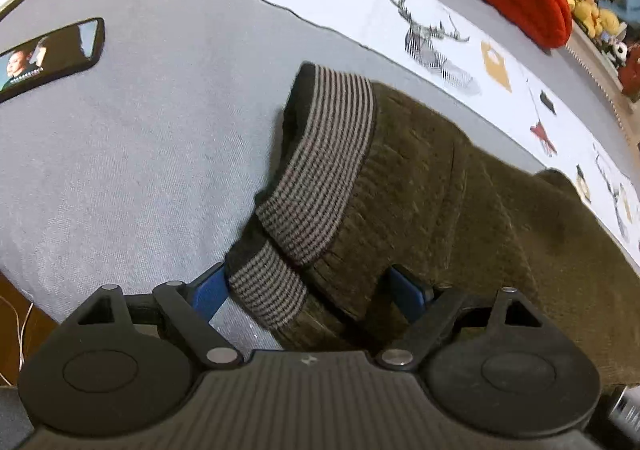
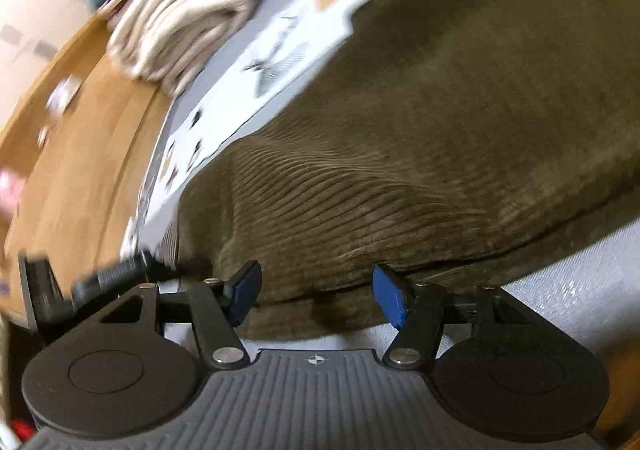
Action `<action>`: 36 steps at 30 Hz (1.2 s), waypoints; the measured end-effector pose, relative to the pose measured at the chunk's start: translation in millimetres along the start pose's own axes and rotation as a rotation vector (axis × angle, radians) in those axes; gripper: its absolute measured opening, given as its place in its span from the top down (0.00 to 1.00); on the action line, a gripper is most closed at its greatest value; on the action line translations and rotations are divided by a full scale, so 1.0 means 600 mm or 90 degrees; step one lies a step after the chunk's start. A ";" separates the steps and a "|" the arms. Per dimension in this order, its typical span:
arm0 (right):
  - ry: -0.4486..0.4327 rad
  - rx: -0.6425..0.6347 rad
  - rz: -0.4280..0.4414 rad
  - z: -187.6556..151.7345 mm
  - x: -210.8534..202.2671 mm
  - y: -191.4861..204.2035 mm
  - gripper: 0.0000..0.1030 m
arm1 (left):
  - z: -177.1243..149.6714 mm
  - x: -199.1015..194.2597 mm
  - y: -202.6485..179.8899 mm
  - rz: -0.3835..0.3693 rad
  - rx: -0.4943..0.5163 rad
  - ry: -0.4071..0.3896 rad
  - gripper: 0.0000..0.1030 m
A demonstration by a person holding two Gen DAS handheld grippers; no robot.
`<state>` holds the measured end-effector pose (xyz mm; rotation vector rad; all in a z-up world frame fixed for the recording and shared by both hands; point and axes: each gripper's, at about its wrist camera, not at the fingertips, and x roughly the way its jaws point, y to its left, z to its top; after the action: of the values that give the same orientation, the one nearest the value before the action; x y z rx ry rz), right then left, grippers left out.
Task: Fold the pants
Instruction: 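Close the left tool on the grey ribbed waistband while the right tool grasps the pants edge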
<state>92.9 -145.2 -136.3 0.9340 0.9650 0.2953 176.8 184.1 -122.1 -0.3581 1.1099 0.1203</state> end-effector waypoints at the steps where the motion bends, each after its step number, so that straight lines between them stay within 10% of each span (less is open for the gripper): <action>1: 0.000 0.032 0.005 0.003 0.001 -0.005 0.36 | 0.000 0.000 0.000 0.000 0.000 0.000 0.14; 16: -0.003 0.093 0.030 0.003 0.023 -0.006 0.38 | 0.019 -0.001 -0.001 -0.002 -0.064 -0.007 0.27; 18: -0.002 0.038 0.009 0.000 0.025 0.007 0.82 | 0.018 -0.008 0.001 0.004 -0.060 -0.021 0.35; 21: 0.003 0.037 0.008 -0.009 0.026 0.001 0.87 | 0.015 -0.011 0.010 -0.002 -0.067 -0.022 0.40; 31: -0.010 0.016 0.008 -0.006 0.021 0.011 0.87 | 0.009 -0.023 0.023 -0.031 -0.066 -0.023 0.31; 36: -0.012 0.022 0.011 -0.001 0.017 0.012 0.87 | 0.003 -0.043 0.054 -0.119 -0.096 -0.014 0.16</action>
<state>99.3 -134.4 -136.4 0.9755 0.9472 0.2844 158.2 217.4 -105.9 -0.5915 1.0424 0.0418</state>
